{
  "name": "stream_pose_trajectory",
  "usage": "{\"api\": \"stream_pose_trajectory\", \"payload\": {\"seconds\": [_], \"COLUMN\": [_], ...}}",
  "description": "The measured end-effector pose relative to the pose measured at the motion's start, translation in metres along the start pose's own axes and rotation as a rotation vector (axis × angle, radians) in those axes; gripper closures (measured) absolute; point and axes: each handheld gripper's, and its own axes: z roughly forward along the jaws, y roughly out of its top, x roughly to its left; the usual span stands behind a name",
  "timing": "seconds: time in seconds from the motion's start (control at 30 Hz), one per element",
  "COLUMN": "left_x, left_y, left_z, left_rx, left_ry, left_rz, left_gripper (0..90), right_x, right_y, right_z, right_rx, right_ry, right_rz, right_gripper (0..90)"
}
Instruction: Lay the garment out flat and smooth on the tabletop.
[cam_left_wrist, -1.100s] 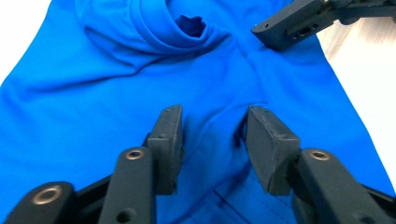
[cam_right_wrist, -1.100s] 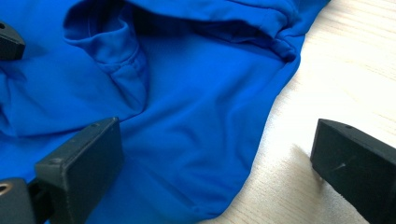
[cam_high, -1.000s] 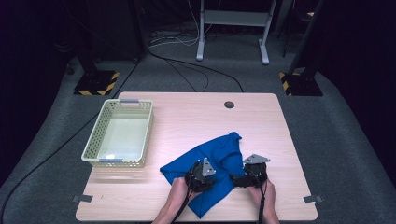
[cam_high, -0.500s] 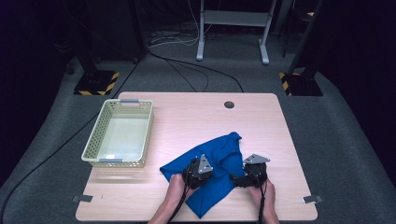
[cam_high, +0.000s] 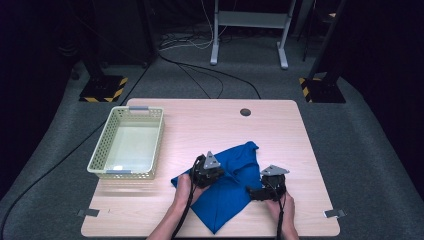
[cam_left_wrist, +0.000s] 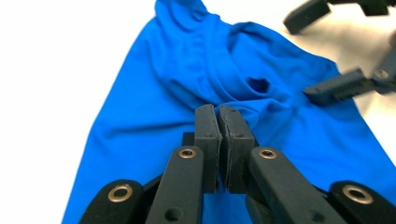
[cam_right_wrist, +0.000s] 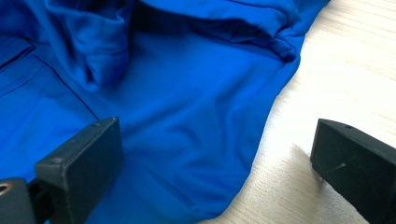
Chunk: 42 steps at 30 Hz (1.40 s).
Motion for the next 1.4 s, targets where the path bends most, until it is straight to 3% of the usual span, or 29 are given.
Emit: {"api": "stream_pose_trajectory", "payload": {"seconds": [0.3,0.7,0.8,0.97,1.4], "left_x": [0.026,0.069,0.076,0.091,0.121], "left_y": [0.008,0.015,0.018,0.02,0.027], "left_z": [-0.006,-0.007,-0.009,-0.011,-0.002], "left_rx": [0.004,0.008,0.011,0.01,0.026], "left_ry": [0.061,0.086,0.11,0.118,0.182], "left_rz": [-0.012,-0.124,-0.126,-0.165,-0.231], "left_gripper": [86.9,86.9,86.9,86.9,86.8], "right_x": [0.0,0.0,0.0,0.0,0.0], "right_y": [0.0,0.0,0.0,0.0,0.0], "right_z": [0.0,0.0,0.0,0.0,0.0], "right_rx": [0.0,0.0,-0.001,-0.001,-0.002], "right_ry": [0.0,0.0,-0.001,-0.001,-0.001], "right_rz": [0.0,0.0,-0.001,-0.002,-0.002], "right_gripper": [1.7,1.7,1.8,1.9,1.9]}}
